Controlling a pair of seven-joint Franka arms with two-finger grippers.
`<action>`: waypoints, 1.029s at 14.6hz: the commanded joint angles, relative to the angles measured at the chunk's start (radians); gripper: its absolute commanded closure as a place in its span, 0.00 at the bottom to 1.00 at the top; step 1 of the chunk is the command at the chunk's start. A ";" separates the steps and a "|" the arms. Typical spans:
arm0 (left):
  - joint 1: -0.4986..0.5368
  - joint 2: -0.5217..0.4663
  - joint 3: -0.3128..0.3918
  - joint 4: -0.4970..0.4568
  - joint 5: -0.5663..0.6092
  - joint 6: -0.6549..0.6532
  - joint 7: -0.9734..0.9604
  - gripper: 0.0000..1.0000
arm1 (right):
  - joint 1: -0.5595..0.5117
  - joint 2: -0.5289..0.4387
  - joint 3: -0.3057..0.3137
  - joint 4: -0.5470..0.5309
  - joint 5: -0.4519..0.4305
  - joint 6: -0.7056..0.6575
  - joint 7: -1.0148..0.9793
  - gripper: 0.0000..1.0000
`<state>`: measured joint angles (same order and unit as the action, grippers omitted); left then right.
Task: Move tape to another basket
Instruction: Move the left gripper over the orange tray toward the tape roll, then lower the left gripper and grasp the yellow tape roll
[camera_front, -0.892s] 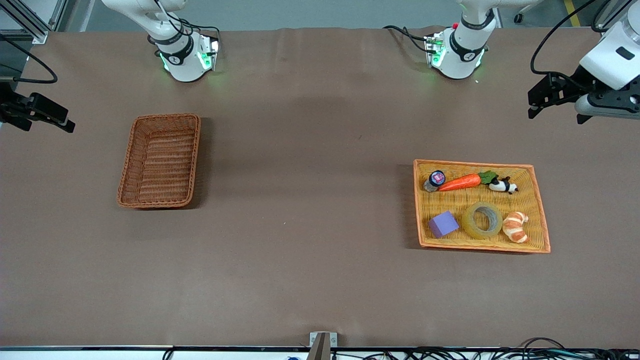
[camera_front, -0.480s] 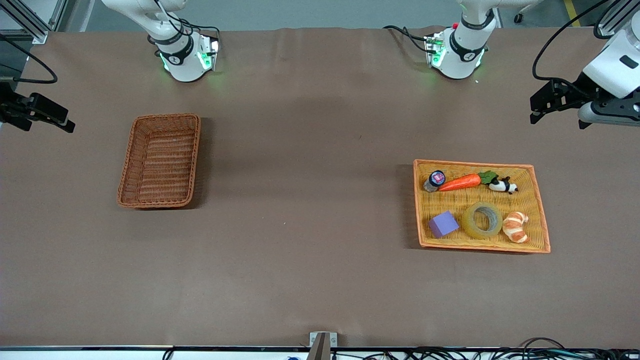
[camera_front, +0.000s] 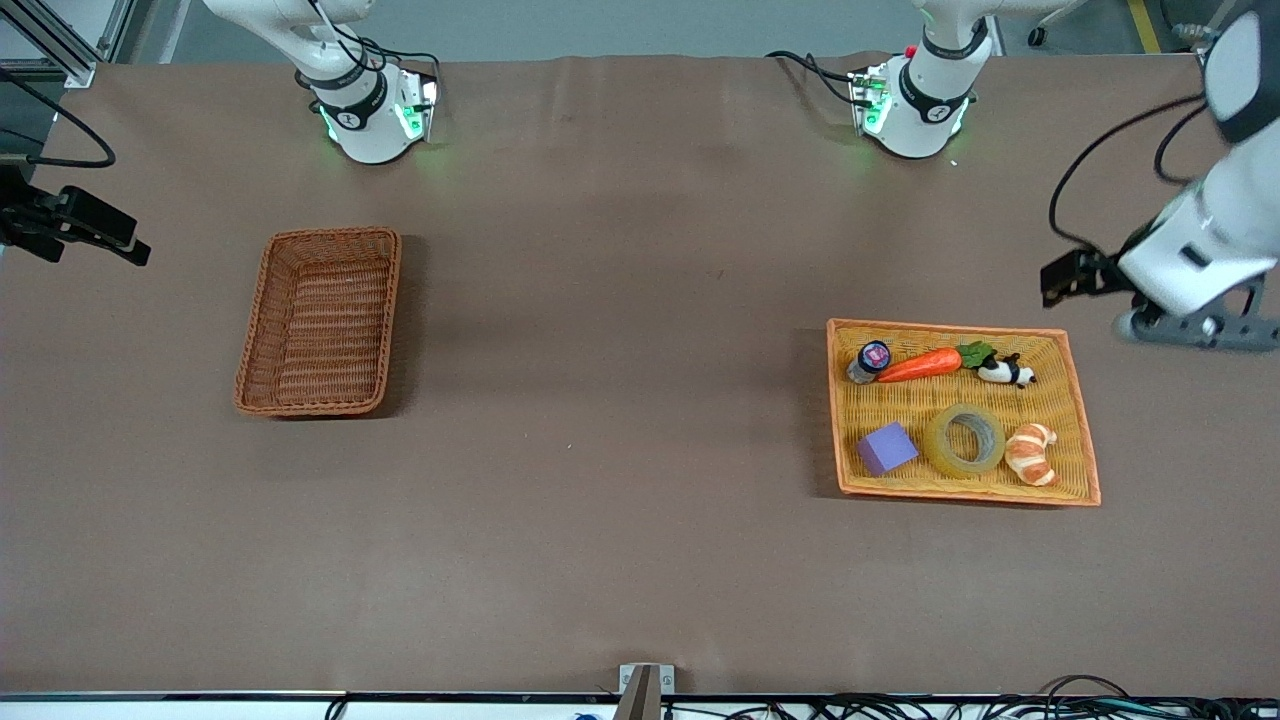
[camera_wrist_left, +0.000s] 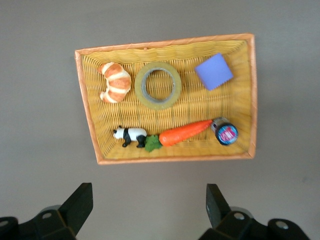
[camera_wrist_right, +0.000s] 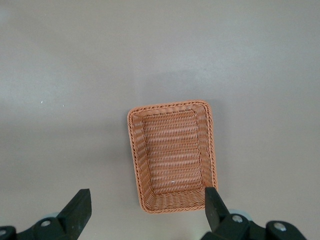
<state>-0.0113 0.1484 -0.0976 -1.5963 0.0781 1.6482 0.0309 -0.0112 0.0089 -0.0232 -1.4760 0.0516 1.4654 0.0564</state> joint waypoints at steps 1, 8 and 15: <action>0.048 0.037 -0.005 -0.069 0.020 0.123 -0.011 0.00 | -0.018 -0.003 0.008 -0.003 0.002 -0.008 -0.015 0.00; 0.166 0.215 -0.005 -0.272 0.017 0.553 -0.078 0.04 | -0.019 -0.003 0.008 -0.003 0.002 -0.007 -0.015 0.00; 0.153 0.315 -0.016 -0.321 0.018 0.703 -0.325 0.17 | -0.019 -0.003 0.008 -0.003 0.004 -0.007 -0.015 0.00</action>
<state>0.1547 0.4653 -0.1060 -1.9171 0.0870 2.3461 -0.2184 -0.0134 0.0093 -0.0248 -1.4772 0.0516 1.4637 0.0551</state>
